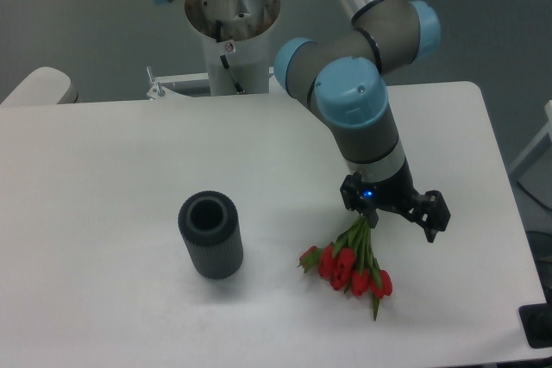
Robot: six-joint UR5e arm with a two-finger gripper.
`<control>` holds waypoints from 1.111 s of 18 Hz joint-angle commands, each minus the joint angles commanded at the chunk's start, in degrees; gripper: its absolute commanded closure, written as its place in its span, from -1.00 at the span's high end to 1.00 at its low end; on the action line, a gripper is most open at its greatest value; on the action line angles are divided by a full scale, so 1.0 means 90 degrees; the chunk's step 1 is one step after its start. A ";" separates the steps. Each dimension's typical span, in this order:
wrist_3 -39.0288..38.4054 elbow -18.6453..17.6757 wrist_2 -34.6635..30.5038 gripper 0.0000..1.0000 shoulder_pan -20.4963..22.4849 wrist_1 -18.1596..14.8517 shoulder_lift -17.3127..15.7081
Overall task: Place the flowers on the table
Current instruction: 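Raise the open gripper up and away from the tulips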
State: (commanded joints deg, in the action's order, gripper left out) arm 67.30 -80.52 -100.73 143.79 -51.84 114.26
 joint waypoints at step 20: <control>0.2688 0.0373 0.1876 1.00 0.1133 -0.1633 -0.0283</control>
State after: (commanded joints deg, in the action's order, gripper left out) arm 91.50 -77.16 -83.84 153.98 -66.53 111.71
